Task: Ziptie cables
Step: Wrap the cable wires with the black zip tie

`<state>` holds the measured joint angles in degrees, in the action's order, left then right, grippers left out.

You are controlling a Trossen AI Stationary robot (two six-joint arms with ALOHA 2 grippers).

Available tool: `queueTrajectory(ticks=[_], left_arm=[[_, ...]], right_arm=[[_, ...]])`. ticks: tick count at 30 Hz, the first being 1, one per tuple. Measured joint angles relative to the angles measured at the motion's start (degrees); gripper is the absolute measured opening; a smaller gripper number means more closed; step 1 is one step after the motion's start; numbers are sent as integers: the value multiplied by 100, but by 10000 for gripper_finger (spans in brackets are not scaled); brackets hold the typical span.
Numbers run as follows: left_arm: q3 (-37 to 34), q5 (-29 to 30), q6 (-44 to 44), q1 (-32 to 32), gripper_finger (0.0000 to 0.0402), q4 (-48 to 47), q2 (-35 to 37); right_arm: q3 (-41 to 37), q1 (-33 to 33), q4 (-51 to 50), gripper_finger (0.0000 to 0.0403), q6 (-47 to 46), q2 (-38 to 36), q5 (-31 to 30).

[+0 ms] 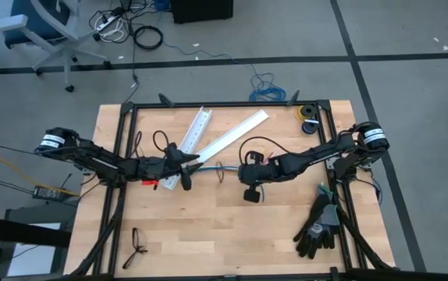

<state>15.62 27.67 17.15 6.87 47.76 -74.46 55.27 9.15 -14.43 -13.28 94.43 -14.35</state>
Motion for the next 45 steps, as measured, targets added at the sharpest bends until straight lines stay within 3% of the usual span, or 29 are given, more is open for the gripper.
queueTrajectory(ticks=[6,13,21,28,35,40,45], left_arm=[[198,-1393,-544,4,174,-55,0],[414,-1540,-624,19,168,-893,0],[415,-807,-450,588,167,-1412,0],[415,-141,-166,1130,167,-1670,-277],[415,124,-25,1313,167,-489,-1623],[449,172,-377,1332,167,697,-2407],[839,189,-642,1327,167,1173,-3142]], right_arm=[[2,-4,4,0,73,-4,-30],[4,-4,24,0,101,-7,-111],[-576,-50,1330,0,273,-9,1],[-1200,-328,2896,0,311,9,907],[-1279,-600,3005,0,302,13,1190],[-1279,-649,3003,0,299,13,1300],[-1279,-667,3005,0,299,13,1303]])
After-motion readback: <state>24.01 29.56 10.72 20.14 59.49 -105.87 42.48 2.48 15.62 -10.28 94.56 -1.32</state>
